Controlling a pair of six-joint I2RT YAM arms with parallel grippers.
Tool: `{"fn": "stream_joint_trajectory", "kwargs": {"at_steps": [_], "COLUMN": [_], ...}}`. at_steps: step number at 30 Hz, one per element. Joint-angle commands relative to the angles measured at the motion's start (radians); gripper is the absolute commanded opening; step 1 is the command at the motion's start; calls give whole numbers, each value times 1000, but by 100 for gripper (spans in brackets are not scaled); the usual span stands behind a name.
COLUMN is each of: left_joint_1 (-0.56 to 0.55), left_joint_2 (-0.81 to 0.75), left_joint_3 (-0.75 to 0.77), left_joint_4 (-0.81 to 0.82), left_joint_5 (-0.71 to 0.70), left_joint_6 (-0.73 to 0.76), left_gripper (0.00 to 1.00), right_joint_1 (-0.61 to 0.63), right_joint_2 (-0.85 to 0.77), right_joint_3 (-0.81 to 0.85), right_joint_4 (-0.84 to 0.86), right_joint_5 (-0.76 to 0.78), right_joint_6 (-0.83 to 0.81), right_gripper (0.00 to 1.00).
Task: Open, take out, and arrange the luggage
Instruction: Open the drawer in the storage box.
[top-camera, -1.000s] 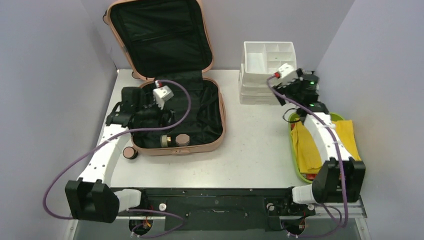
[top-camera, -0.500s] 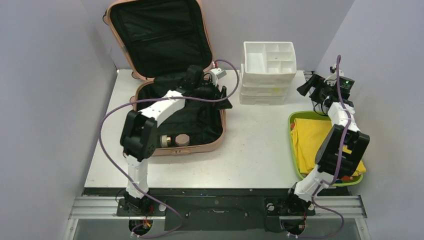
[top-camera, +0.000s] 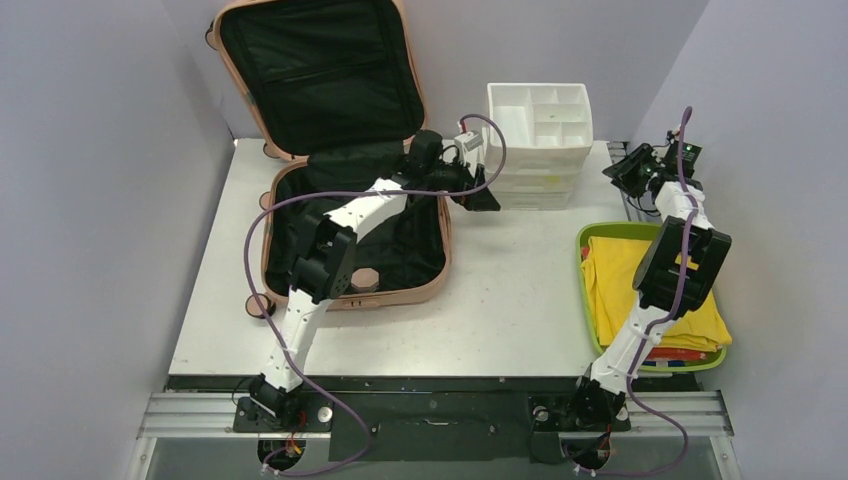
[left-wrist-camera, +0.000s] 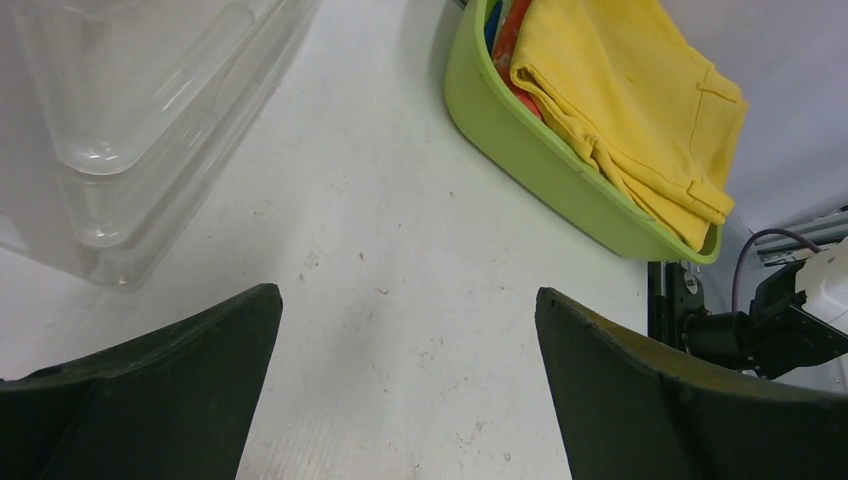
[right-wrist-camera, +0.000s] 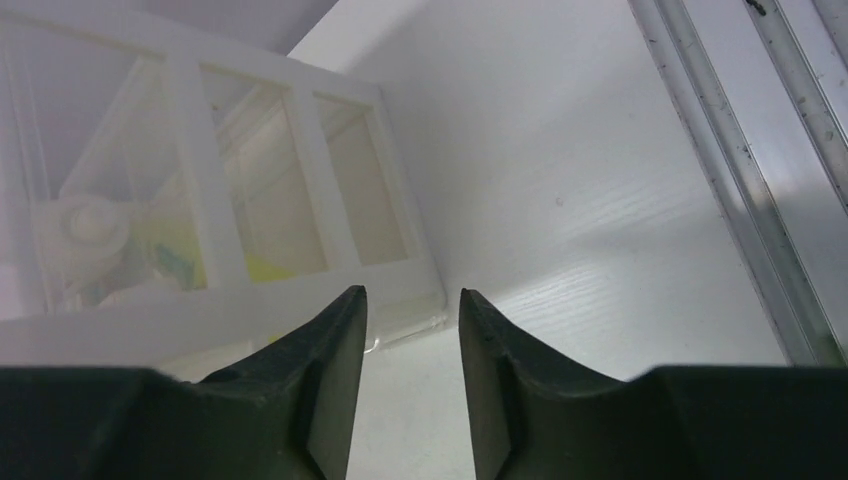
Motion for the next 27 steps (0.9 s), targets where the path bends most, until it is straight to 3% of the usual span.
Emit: {"fn": "stream_joint_trajectory", "kwargs": {"at_steps": [1,10,27], "left_joint_1": [-9,-9,11], "left_joint_2": [51,94,167], "left_joint_3": [58,68,97], "left_joint_4": [100,95,213], "left_joint_5": [7,-116,36], "left_joint_6": [-69,-108,-150], "left_gripper": [96,96,96], "right_joint_1": [9,40,103], "right_joint_2": [56,97,192], "right_joint_3": [83,149,255], "right_joint_4": [-28,-54,-104], "right_joint_5": [38,144,219], "right_joint_6": [65,22,-24], "right_gripper": [34,35,35]}}
